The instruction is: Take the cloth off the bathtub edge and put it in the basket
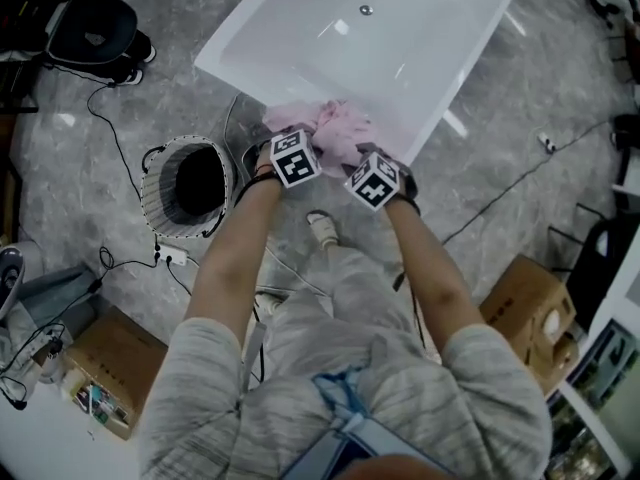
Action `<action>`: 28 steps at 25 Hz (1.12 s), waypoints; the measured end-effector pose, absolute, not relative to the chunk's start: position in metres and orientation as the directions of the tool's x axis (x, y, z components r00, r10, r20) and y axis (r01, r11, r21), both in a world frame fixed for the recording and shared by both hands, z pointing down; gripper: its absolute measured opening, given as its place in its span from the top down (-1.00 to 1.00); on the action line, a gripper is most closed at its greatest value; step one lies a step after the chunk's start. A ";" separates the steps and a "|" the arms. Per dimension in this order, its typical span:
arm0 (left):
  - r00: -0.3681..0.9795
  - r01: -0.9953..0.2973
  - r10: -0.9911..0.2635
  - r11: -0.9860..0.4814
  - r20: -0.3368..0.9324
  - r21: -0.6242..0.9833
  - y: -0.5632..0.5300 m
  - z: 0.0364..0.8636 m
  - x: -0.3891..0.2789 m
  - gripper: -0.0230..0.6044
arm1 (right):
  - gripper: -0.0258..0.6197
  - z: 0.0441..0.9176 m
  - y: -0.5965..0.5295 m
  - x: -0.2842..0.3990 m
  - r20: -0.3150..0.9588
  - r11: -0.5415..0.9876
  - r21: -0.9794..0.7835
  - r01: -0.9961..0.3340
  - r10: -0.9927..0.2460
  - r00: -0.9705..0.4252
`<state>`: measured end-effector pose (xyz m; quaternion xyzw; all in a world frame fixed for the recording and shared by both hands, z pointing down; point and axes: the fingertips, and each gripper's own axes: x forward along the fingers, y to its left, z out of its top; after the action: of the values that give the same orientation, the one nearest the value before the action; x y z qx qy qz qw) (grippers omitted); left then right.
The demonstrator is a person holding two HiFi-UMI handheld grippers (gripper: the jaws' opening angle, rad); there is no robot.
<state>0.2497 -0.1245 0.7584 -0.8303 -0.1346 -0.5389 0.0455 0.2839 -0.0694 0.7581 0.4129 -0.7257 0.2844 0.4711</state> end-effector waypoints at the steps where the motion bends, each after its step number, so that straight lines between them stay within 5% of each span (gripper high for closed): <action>1: 0.388 0.253 0.168 -0.965 0.906 0.071 -0.128 0.753 0.247 0.64 | 0.64 0.752 -0.074 0.283 0.917 0.509 -0.016 -0.860 -0.335 -0.215; 18: 0.495 -0.136 -0.081 -0.991 0.865 -0.014 -0.184 0.641 0.123 0.64 | 0.65 0.641 -0.150 0.173 0.850 0.699 0.110 -0.706 -0.434 -0.297; 28: 0.444 -0.381 -0.272 -0.920 0.854 -0.096 -0.237 0.596 0.006 0.64 | 0.65 0.596 -0.220 0.060 0.808 0.832 0.175 -0.527 -0.427 -0.405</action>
<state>0.0057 -0.2367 0.5963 -0.8478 0.1926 -0.4911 -0.0552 0.0603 -0.2197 0.5964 0.2850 -0.8366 0.0535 0.4648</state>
